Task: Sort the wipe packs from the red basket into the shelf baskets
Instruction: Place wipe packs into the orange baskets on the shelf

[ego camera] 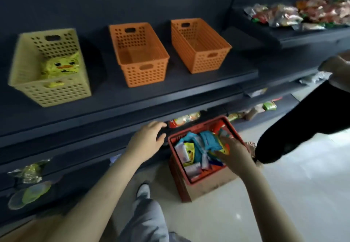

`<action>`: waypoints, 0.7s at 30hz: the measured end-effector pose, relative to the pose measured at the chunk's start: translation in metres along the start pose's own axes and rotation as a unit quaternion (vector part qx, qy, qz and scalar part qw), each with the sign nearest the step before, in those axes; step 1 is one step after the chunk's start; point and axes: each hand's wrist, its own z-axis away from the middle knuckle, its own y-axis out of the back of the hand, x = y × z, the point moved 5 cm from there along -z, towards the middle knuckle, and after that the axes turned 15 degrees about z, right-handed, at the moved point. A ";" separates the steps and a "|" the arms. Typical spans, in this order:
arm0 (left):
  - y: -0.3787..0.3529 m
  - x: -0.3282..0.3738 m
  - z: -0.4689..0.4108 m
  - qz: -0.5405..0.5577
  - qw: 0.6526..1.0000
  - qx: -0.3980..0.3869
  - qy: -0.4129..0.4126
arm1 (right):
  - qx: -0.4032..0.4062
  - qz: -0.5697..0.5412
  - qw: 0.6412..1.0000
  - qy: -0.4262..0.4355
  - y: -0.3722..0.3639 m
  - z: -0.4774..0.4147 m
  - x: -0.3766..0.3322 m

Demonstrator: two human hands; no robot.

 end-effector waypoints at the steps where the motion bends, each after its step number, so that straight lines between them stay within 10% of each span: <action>1: -0.025 -0.007 0.003 0.007 1.000 -0.026 0.010 | -0.014 -0.006 1.000 -0.019 -0.014 0.005 0.020; 12: -0.229 -0.105 -0.055 0.124 0.952 -0.168 0.222 | -0.123 -0.048 0.981 -0.141 -0.114 -0.085 0.161; 21: -0.357 -0.191 -0.110 0.202 0.892 0.049 0.402 | -0.157 -0.067 0.976 -0.139 -0.222 -0.231 0.226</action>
